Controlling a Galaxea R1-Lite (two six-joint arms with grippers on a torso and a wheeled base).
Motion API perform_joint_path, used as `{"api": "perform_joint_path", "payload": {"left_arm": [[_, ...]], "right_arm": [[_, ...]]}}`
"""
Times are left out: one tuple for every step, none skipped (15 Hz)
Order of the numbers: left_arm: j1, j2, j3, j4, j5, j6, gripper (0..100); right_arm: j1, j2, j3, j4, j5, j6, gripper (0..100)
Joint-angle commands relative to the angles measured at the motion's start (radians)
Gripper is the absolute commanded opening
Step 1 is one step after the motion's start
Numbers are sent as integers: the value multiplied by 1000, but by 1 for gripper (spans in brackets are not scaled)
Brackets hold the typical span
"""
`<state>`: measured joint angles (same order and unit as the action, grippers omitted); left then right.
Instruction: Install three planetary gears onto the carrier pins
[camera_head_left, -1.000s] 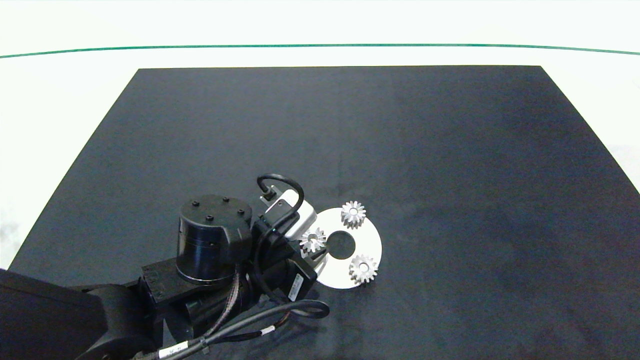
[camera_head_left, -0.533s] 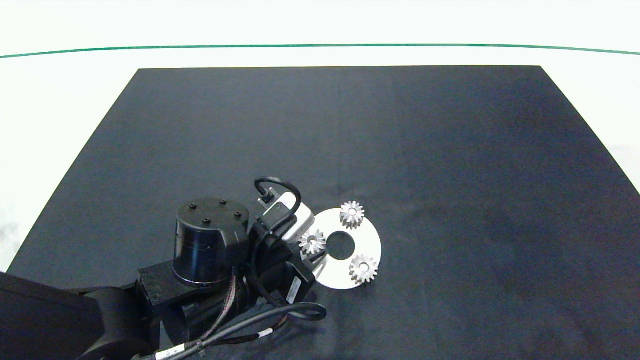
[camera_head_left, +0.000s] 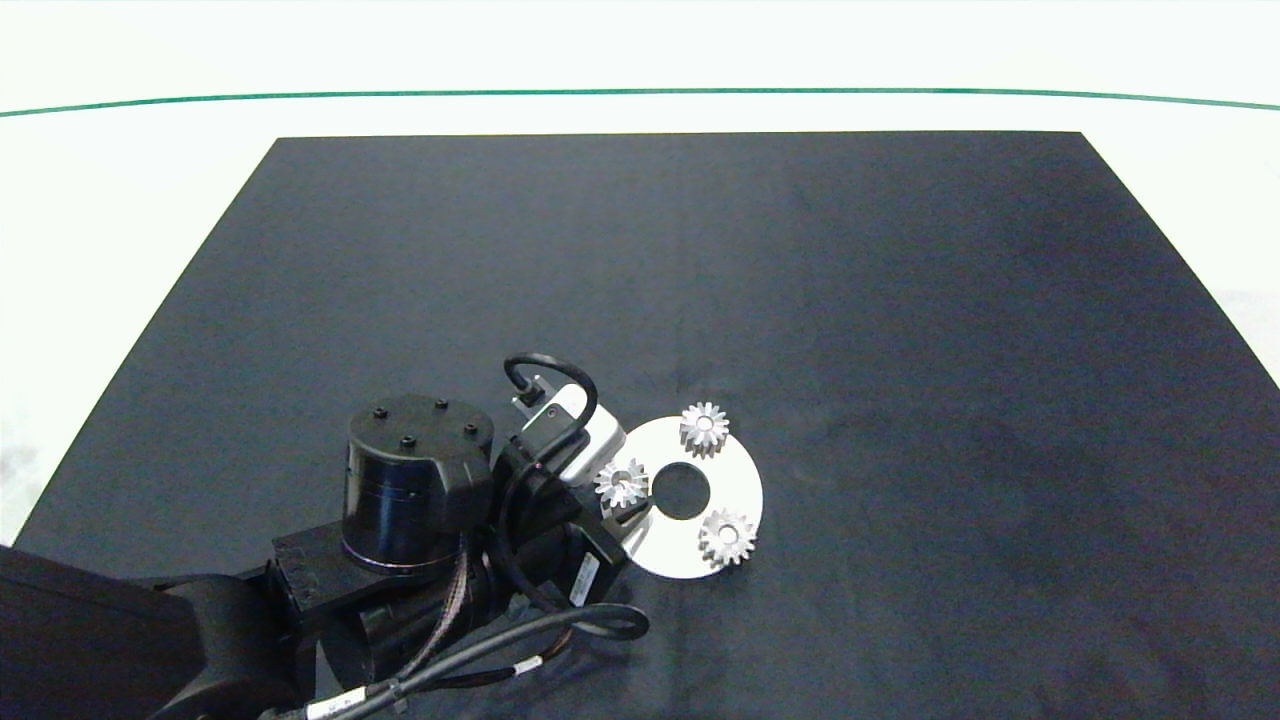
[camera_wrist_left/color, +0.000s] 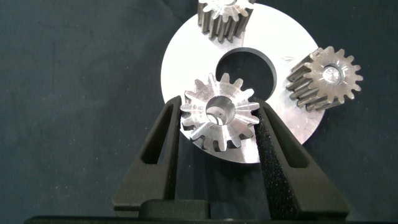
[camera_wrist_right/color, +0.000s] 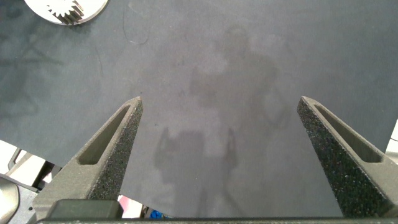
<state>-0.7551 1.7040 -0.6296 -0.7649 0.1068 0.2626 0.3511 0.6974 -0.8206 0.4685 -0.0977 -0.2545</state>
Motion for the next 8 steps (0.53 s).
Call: {"api": "perform_joint_path", "payload": {"left_arm": [[-1,2,4,-16,2,1,7],[0,2,5,-19,2,1,7],[2,2,8,-19,2,1,7],[7,0,11,-19,2,1,7],[8,-1,16,-22,2,1,7],[11,-4,19,-22,2,1,7],[19,-9,22,-22,-4,1,7],[23,-12,24,-22,-10,1,7]], "right_arm": [[0,-1,0,2,-1,-2,100],[0,-1,0,2,-1,-3,100],[0,-1,0,2,-2,-2,100],[0,-1,3,2,-1,-2,100],[0,-1,3,2,-1,-3,100],[-1,1,3,2,-1,-2,100],[0,1,3,2,-1,-3,100],[0,-1,3,2,-1,-3,100]]}}
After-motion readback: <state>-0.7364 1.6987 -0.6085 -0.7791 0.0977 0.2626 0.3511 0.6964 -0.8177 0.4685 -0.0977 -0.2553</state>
